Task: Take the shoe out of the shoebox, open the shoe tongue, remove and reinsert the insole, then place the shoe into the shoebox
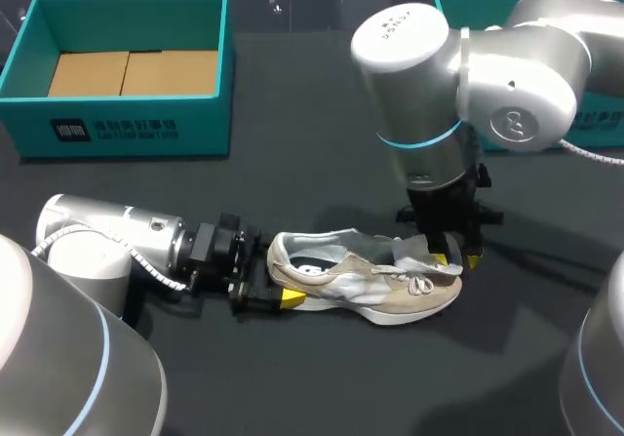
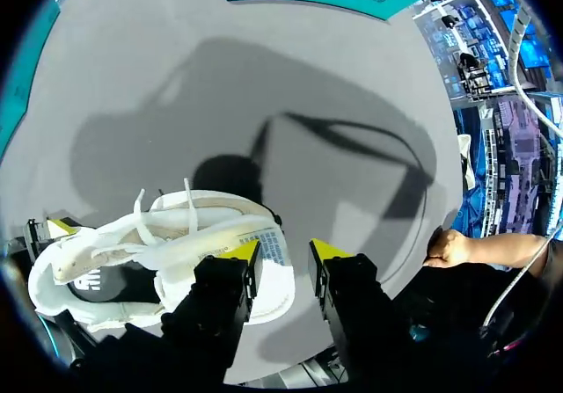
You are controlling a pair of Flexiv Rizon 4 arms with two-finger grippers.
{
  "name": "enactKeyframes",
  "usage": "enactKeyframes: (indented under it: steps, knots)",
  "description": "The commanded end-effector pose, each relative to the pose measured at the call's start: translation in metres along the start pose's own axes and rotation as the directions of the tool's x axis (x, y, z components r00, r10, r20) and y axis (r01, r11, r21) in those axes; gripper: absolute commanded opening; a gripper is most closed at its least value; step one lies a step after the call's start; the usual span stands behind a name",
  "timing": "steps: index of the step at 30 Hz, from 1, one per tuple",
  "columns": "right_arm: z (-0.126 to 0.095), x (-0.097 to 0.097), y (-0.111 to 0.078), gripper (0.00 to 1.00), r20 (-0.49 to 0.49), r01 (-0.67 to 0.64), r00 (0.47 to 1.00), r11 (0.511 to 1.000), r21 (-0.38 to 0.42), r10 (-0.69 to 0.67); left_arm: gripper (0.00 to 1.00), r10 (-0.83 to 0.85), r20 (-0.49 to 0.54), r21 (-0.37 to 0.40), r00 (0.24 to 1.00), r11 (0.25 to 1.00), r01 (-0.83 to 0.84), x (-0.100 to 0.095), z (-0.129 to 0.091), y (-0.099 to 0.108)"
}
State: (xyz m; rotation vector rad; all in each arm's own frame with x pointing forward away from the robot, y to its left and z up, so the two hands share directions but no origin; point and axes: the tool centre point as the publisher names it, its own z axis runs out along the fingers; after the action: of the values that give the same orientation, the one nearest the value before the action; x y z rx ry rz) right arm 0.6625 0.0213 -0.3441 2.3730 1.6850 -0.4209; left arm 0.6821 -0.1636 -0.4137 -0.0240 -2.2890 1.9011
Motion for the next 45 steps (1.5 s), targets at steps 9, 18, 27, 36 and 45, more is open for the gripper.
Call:
enactKeyframes:
  steps: [9,18,27,36,45]
  knots:
    - [-0.103,0.009,-0.028,0.33,0.017,-0.057,0.998,0.988,-0.144,0.060,0.00,0.000,0.004,0.001,1.000,1.000,0.000,0.001,-0.001,0.003]
    - [-0.174,0.035,-0.036,0.33,0.053,0.251,0.968,0.941,-0.227,-0.246,0.00,0.000,0.004,0.001,1.000,1.000,0.000,0.001,-0.001,0.003]
    - [-0.214,0.074,-0.050,0.00,0.018,0.592,0.784,0.738,-0.324,-0.621,0.00,0.000,0.004,0.001,1.000,1.000,0.000,0.001,-0.001,0.003]
    - [-0.206,0.088,-0.069,0.00,0.005,0.728,0.630,0.589,-0.350,-0.776,0.00,0.000,0.004,0.001,1.000,1.000,0.000,0.001,-0.001,0.003]
    - [-0.196,0.108,-0.074,0.00,-0.002,0.805,0.446,0.402,-0.437,-0.895,0.00,0.000,0.004,0.001,1.000,1.000,0.000,0.001,-0.001,0.003]
